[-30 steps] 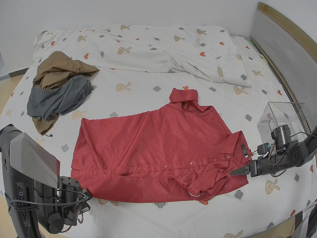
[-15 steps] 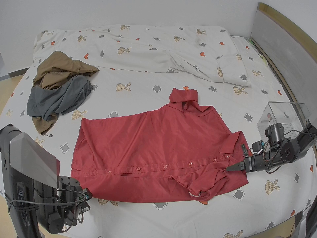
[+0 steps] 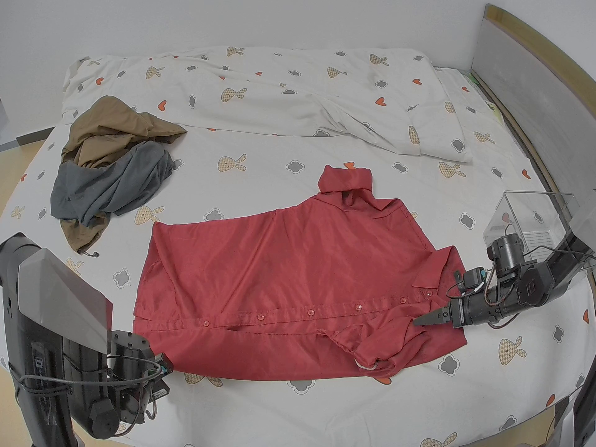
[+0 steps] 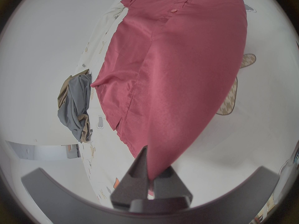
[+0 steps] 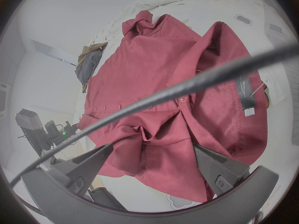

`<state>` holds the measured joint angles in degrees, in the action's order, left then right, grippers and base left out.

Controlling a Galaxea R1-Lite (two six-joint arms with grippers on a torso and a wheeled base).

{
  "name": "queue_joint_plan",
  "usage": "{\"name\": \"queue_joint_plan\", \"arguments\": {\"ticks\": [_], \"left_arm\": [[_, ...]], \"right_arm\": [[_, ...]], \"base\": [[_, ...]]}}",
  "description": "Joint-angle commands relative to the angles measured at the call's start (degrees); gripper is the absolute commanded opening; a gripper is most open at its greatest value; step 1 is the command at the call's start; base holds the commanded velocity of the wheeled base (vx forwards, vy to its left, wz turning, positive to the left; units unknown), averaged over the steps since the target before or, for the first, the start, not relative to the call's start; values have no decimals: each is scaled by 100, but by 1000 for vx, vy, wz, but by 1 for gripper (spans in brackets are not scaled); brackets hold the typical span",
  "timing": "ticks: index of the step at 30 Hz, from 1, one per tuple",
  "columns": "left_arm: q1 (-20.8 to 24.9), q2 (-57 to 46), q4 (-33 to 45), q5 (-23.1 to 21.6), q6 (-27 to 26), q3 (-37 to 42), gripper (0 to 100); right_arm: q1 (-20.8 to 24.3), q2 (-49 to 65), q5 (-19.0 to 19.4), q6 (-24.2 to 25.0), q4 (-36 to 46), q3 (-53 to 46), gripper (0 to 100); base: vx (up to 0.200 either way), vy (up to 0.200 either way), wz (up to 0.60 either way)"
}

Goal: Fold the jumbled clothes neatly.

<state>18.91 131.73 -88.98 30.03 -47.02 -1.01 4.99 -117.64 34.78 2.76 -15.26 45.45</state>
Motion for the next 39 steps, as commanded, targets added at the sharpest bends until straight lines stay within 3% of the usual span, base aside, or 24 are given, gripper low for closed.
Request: {"name": "queue_joint_plan", "arguments": {"ticks": [1,10,21,22,39], "left_arm": [[-1,10,-14,3,0,101,0],[8,10,-14,3,26,101,0],[8,-7,-5,3,17,101,0],[8,2,-5,3,17,101,0],[8,2,-5,3,17,101,0]], "right_arm": [[46,22,108,15,41,61,100],[196,-22,319,15,340,201,100],[231,-347,266,15,375,456,100],[187,-347,257,15,375,474,0],[-6,83,310,23,366,456,0]], "base": [[0,0,0],[0,0,0],[0,0,0],[0,0,0],[0,0,0]]}}
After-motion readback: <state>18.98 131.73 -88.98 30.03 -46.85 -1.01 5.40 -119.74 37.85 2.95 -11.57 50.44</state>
